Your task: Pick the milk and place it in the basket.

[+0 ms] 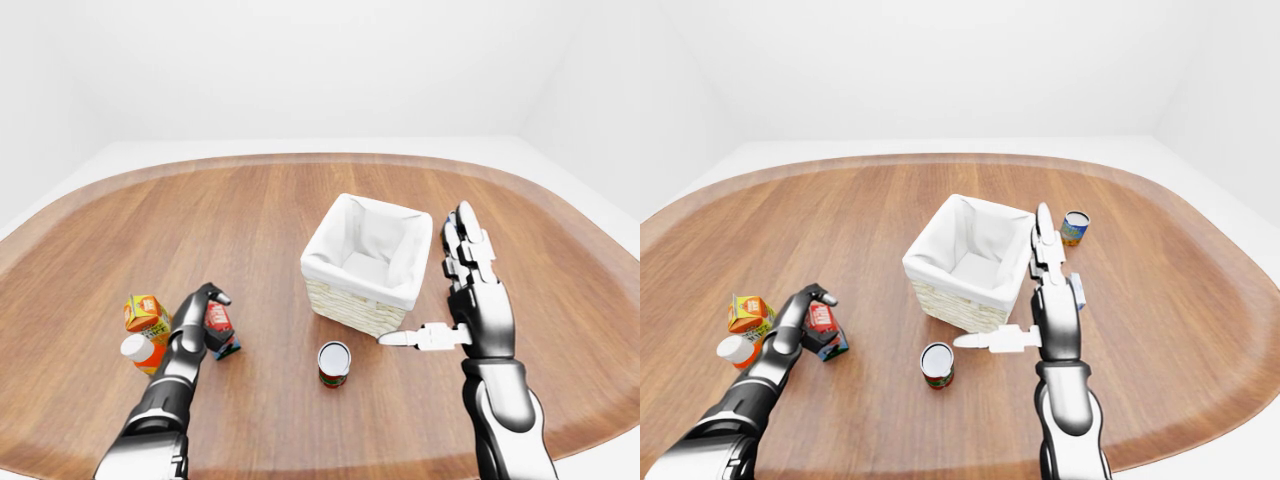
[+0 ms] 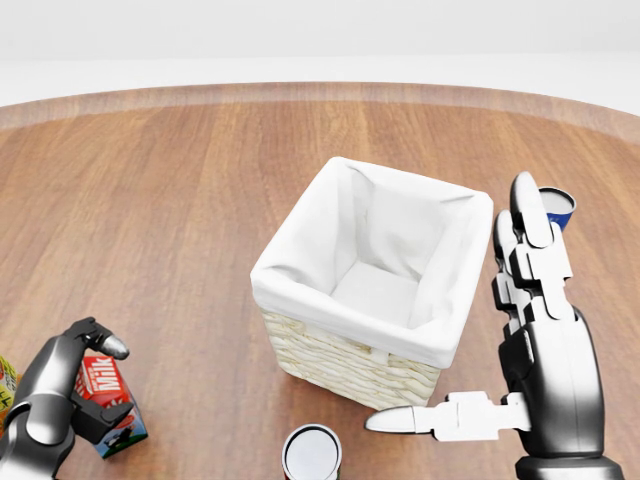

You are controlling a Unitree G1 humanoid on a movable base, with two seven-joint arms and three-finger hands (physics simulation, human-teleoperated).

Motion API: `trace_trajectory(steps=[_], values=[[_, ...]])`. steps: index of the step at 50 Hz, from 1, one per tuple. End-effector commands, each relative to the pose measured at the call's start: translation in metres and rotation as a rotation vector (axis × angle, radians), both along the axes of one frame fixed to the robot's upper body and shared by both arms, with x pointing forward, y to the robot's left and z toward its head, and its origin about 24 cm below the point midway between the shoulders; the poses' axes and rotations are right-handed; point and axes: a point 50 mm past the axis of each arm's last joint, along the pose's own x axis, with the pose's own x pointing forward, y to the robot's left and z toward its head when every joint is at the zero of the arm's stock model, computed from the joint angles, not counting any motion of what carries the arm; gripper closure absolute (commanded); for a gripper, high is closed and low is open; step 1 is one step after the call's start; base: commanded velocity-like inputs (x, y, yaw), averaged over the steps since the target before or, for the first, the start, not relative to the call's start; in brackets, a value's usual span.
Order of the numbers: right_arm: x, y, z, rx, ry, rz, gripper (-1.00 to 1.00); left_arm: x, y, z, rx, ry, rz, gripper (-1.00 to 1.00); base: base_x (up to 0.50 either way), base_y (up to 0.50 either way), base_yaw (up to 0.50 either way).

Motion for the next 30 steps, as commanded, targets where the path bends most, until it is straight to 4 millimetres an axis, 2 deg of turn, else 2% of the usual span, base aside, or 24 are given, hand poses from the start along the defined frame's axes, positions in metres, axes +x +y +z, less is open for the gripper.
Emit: trace_trajectory(steps=[1, 21, 30], values=[[0.0, 0.001, 0.0, -0.002, 0.002, 0.001, -1.0, 0.01, 0.011, 0.034, 0.052, -0.157, -0.012, 1.0, 0.0, 0.0, 0.0], [0.0, 0.002, 0.0, -0.004, -0.001, 0.004, -1.0, 0.015, 0.013, 0.072, 0.062, -0.291, -0.078, 1.0, 0.0, 0.0, 0.0], [0.0, 0.003, 0.0, -0.006, -0.002, 0.005, -1.0, 0.017, 0.006, 0.092, 0.085, -0.353, -0.143, 1.0, 0.0, 0.0, 0.0]])
